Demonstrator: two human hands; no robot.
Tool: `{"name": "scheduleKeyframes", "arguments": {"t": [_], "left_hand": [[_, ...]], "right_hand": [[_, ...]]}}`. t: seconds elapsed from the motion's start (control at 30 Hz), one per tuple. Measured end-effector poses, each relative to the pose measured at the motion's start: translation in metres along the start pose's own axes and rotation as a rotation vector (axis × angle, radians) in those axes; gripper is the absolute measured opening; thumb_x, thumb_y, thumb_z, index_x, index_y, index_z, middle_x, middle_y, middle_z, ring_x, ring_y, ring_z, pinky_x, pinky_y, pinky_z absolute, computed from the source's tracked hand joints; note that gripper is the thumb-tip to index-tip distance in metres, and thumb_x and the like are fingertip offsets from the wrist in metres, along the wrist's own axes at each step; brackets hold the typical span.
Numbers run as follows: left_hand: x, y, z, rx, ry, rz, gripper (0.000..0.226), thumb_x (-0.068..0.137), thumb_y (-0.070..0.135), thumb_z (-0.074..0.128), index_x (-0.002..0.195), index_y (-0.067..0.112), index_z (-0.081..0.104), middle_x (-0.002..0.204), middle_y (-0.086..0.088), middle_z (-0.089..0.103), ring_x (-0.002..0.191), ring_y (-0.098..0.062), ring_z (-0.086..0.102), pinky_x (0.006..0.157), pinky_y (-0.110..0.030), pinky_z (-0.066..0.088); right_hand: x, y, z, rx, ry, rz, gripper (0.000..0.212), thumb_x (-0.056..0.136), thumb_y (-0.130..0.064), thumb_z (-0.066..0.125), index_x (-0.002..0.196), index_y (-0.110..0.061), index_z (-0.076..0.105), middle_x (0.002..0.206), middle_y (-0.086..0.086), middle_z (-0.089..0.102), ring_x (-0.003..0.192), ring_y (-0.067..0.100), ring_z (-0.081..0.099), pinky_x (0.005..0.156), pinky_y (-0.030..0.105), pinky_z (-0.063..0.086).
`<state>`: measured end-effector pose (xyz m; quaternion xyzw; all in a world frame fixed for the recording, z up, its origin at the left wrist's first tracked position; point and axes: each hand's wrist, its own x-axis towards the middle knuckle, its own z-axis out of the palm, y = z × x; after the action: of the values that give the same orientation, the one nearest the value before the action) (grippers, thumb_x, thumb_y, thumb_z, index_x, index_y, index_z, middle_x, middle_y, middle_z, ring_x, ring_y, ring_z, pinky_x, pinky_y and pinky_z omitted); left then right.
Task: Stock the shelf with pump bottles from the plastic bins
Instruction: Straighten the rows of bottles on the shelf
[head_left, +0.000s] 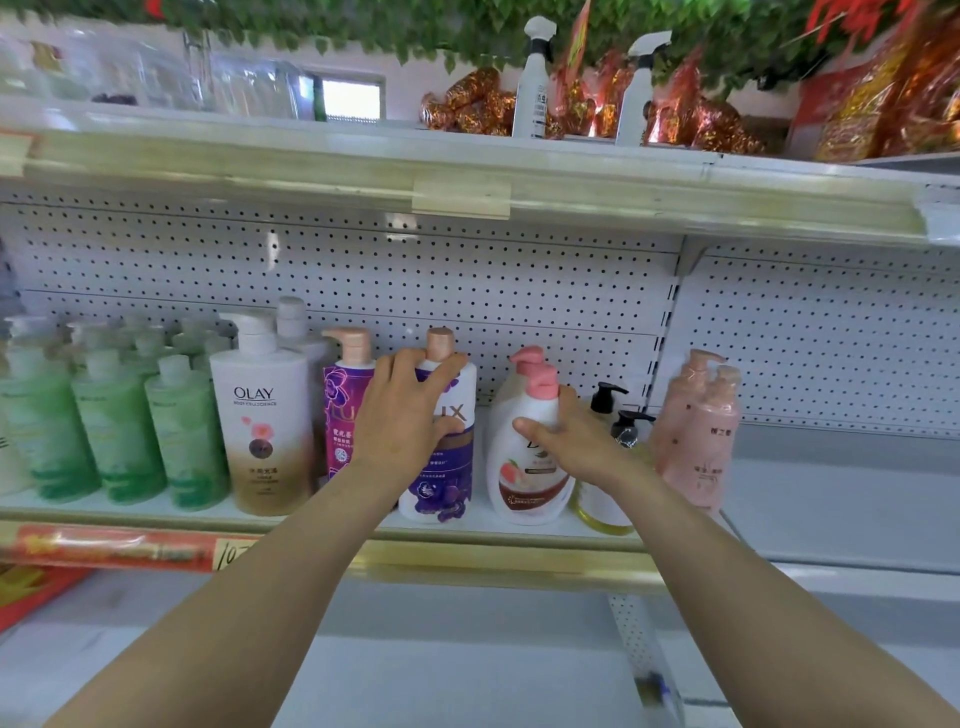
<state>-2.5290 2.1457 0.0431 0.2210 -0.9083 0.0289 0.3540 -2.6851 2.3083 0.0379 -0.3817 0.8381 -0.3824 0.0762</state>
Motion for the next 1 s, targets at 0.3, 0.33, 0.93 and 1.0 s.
{"name": "scheduleKeyframes", "arguments": {"t": [0.3,0.33,0.93,1.0], "left_hand": [[-0.001,0.001,0.000,-0.017,0.025,0.007,0.074,0.080,0.040,0.077,0.145,0.030,0.043,0.128,-0.012,0.046,0.116,-0.030,0.040,0.097,-0.038,0.039],[-0.001,0.001,0.001,-0.017,0.026,0.007,0.074,0.080,0.040,0.077,0.145,0.030,0.043,0.129,-0.012,0.046,0.117,-0.030,0.040,0.097,-0.038,0.039],[0.000,-0.001,0.004,-0.048,0.037,-0.005,0.076,0.076,0.040,0.081,0.143,0.030,0.046,0.126,-0.010,0.047,0.115,-0.030,0.040,0.094,-0.038,0.040],[0.000,-0.001,0.004,-0.068,0.035,-0.012,0.076,0.075,0.038,0.082,0.142,0.030,0.047,0.126,-0.010,0.046,0.116,-0.029,0.039,0.094,-0.038,0.040]], "right_hand": [[0.004,0.002,0.004,-0.036,0.030,0.004,0.066,0.087,-0.058,0.061,0.137,-0.021,0.037,0.127,-0.002,0.056,0.114,0.023,0.056,0.096,0.045,0.048],[0.005,0.000,0.003,-0.014,0.023,0.008,0.066,0.087,-0.057,0.062,0.136,-0.021,0.038,0.127,-0.002,0.056,0.114,0.022,0.057,0.096,0.046,0.049],[0.008,-0.008,0.004,0.173,-0.041,0.027,0.044,0.094,-0.040,0.062,0.127,-0.027,0.034,0.128,-0.001,0.050,0.116,0.018,0.049,0.097,0.036,0.043],[0.008,-0.007,0.003,0.197,-0.068,0.025,0.044,0.095,-0.038,0.062,0.127,-0.027,0.036,0.129,-0.001,0.051,0.119,0.019,0.051,0.095,0.033,0.043]]}}
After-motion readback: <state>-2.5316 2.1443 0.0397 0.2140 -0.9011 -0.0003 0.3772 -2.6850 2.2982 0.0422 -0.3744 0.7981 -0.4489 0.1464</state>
